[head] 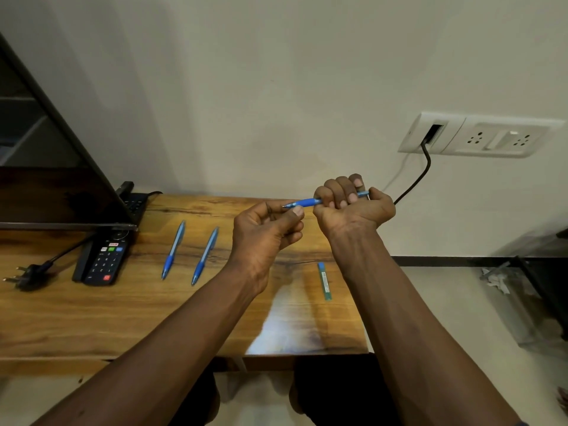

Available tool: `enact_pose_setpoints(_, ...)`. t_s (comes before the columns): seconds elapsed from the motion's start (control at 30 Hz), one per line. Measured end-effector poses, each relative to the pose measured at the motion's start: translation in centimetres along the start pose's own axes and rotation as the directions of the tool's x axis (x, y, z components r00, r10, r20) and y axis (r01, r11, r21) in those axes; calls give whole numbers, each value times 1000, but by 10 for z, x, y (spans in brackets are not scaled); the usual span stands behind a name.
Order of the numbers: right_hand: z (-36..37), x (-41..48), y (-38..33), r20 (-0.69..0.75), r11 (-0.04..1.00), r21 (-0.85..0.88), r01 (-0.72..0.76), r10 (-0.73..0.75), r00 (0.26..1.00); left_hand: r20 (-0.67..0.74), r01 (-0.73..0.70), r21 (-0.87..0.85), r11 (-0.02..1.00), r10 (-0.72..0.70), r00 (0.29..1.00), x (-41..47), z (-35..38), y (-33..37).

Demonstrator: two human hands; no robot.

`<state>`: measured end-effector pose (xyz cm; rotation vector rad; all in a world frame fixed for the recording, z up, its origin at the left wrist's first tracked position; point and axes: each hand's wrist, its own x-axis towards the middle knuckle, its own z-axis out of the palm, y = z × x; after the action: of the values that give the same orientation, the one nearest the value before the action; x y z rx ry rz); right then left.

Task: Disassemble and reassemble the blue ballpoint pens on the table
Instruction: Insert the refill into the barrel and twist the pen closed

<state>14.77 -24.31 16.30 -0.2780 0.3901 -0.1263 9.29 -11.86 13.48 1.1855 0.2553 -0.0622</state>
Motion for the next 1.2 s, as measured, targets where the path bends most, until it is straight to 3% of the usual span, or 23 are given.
enact_pose_setpoints(0.4,4,1,-2,-15,999,-51,7,-7,1000,45,18,46,999,-20,999,-1,-3,3)
enact_pose_setpoints(1.2,7,-1,-1,15,999,-50,16,-15,1000,61,-84,139,987,76,995,-2,-5,8)
